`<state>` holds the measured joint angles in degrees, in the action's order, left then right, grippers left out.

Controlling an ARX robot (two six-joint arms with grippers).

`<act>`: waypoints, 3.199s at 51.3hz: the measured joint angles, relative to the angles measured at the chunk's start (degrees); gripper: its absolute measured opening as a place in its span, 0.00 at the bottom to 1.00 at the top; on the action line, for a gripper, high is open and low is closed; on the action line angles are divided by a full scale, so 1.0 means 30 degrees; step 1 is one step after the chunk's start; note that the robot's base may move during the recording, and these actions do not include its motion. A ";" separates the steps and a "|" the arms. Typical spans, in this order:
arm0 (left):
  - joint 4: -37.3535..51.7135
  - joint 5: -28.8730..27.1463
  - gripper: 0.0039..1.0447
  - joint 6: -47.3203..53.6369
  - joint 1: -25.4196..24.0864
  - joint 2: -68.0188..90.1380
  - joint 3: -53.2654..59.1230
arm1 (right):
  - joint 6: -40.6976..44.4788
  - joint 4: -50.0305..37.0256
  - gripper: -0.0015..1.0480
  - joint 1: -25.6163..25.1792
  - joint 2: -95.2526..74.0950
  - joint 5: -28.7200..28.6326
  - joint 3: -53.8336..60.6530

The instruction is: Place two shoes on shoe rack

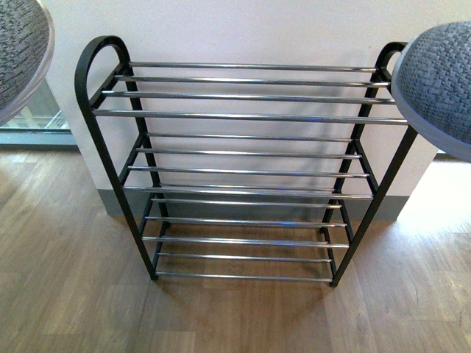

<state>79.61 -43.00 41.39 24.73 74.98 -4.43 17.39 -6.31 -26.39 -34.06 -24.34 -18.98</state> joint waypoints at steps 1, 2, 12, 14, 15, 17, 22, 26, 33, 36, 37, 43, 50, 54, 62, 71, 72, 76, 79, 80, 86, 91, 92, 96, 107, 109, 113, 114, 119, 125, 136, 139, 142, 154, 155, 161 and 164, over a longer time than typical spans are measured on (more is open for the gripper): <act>0.0000 0.0124 0.02 0.0000 0.0029 0.0000 0.0000 | -0.0007 0.0000 0.01 -0.0022 -0.0007 0.0131 0.0000; 0.0000 0.0255 0.02 0.0000 0.0036 0.0000 0.0000 | 0.0000 0.0000 0.01 -0.0044 -0.0007 0.0182 0.0000; 0.0000 0.0109 0.02 0.0000 -0.0029 0.0000 0.0000 | 0.0007 0.0000 0.01 -0.0044 0.0044 -0.0102 0.0000; 0.0000 -0.0117 0.02 0.0015 -0.0058 0.0000 0.0000 | 0.0000 0.0000 0.01 -0.0022 0.0044 -0.0277 0.0000; 0.0000 -0.0138 0.02 0.0022 -0.0058 0.0000 0.0000 | -0.0007 0.0000 0.01 -0.0022 0.0036 -0.0270 0.0000; 0.0000 -0.0189 0.02 0.0051 -0.0058 0.0000 0.0000 | -0.0007 0.0000 0.01 -0.0022 0.0015 -0.0291 0.0000; 0.0000 -0.0211 0.02 0.0058 -0.0066 0.0000 0.0000 | -0.0015 0.0000 0.01 0.0000 0.0036 -0.0328 0.0000; 0.0000 -0.0160 0.02 0.0051 -0.0066 0.0000 0.0000 | -0.0255 0.0007 0.01 -0.0029 0.0022 -0.0364 0.0000; 0.0000 -0.0102 0.02 0.0058 -0.0058 0.0000 0.0000 | -0.4962 -0.0124 0.01 0.0102 -0.0291 -0.1676 0.0000; 0.0000 -0.0117 0.02 0.0051 -0.0058 0.0000 0.0000 | -0.5748 -0.0277 0.01 0.0758 -0.0539 -0.0998 -0.0007; 0.0000 -0.0117 0.02 0.0058 -0.0058 0.0000 0.0000 | -0.6295 -0.0277 0.01 0.1209 -0.0743 -0.0619 -0.0073; 0.0000 -0.0153 0.02 0.0058 -0.0058 0.0000 0.0000 | -0.8080 -0.0765 0.01 0.4350 -0.3089 0.2047 -0.1166; 0.0000 -0.0124 0.02 0.0058 -0.0058 0.0000 0.0000 | -0.9049 -0.2069 0.01 0.7555 -0.7293 0.5209 -0.3898; 0.0000 -0.0138 0.02 0.0058 -0.0058 0.0000 0.0000 | -0.9296 -0.2266 0.01 0.8459 -0.9238 0.6426 -0.5297; 0.0000 -0.0138 0.02 0.0058 -0.0058 0.0000 0.0000 | -1.0469 -0.1676 0.01 0.9530 -1.3770 0.8378 -0.8677; 0.0000 -0.0138 0.02 0.0058 -0.0058 0.0000 0.0000 | -1.2582 0.0765 0.01 0.9836 -1.8680 1.0630 -1.3187; 0.0000 -0.0138 0.02 0.0058 -0.0058 0.0000 0.0000 | -1.2983 0.1319 0.01 0.9799 -1.9438 1.0987 -1.3988; 0.0000 -0.0146 0.02 0.0058 -0.0058 0.0000 0.0000 | -1.4418 0.2528 0.01 0.9602 -2.1857 1.1854 -1.6415; 0.0000 -0.0131 0.02 0.0058 -0.0058 0.0000 0.0000 | -1.5489 0.3198 0.01 0.9311 -2.3511 1.2262 -1.8302; 0.0000 -0.0131 0.02 0.0058 -0.0058 0.0000 0.0000 | -1.5701 0.3279 0.01 0.9238 -2.3882 1.2371 -1.8753; 0.0000 -0.0117 0.02 0.0058 -0.0058 0.0000 0.0000 | -1.7821 0.5158 0.01 0.8743 -2.6017 1.3515 -2.1879; 0.0000 -0.0182 0.02 0.0066 -0.0066 0.0000 0.0000 | -1.9919 0.6696 0.01 0.8021 -2.6833 1.3850 -2.3270; 0.0000 -0.0168 0.02 0.0066 -0.0066 0.0000 0.0000 | -2.0334 0.6863 0.01 0.7847 -2.6928 1.3937 -2.3474; 0.0000 -0.0102 0.02 0.0066 -0.0058 0.0000 0.0000 | -2.0975 0.7009 0.01 0.7446 -2.7161 1.4498 -2.3919; 0.0000 -0.0117 0.02 0.0066 -0.0058 0.0000 0.0000 | -2.1485 0.7235 0.01 0.7322 -2.7423 1.4914 -2.4472; 0.0000 -0.0117 0.02 0.0066 -0.0058 0.0000 0.0000 | -2.1522 0.7213 0.01 0.7337 -2.7423 1.4892 -2.4472; 0.0000 -0.0131 0.02 0.0066 -0.0058 0.0000 0.0000 | -2.1617 0.7045 0.05 0.7366 -2.7423 1.4695 -2.4472; 0.0000 -0.0131 0.02 0.0066 -0.0058 0.0000 0.0000 | -2.1689 0.7045 0.06 0.7366 -2.7423 1.4586 -2.4472; 0.0000 -0.0117 0.02 0.0066 -0.0058 0.0000 0.0000 | -2.2105 0.7060 0.22 0.7286 -2.7409 1.4054 -2.4487; 0.0000 -0.0124 0.02 0.0066 -0.0058 0.0000 0.0000 | -2.2556 0.7227 0.38 0.7060 -2.6833 1.2626 -2.4043; 0.0000 -0.0117 0.02 0.0066 -0.0058 0.0000 0.0000 | -1.9715 0.4998 0.72 0.6215 -2.2454 1.0156 -1.9810; 0.0000 -0.0131 0.02 0.0066 -0.0058 0.0000 0.0000 | -1.7573 0.3198 0.80 0.5778 -2.0961 1.1081 -1.8498; 0.0000 -0.0146 0.02 0.0066 -0.0066 0.0000 0.0000 | -1.4396 0.0780 0.90 0.5027 -1.9256 1.1876 -1.6910; 0.0000 -0.0109 0.02 0.0066 -0.0058 0.0000 0.0000 | -0.6761 -0.8961 0.64 0.3898 -1.5846 0.3949 -1.0061; 0.0000 -0.0080 0.02 0.0066 -0.0058 0.0000 0.0000 | -0.6615 -0.9369 0.61 0.4116 -1.5584 0.3898 -0.9347; 0.0000 -0.0044 0.02 0.0066 -0.0058 0.0000 0.0000 | -0.6237 -1.0564 0.46 0.4896 -1.4338 0.4036 -0.6659; 0.0000 -0.0182 0.02 0.0073 -0.0066 0.0000 0.0000 | -0.6135 -1.1038 0.37 0.5100 -1.3602 0.4379 -0.5464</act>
<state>79.61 -43.55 41.60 24.53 74.98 -4.43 -1.02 -39.42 -11.09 -74.87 -11.20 -35.38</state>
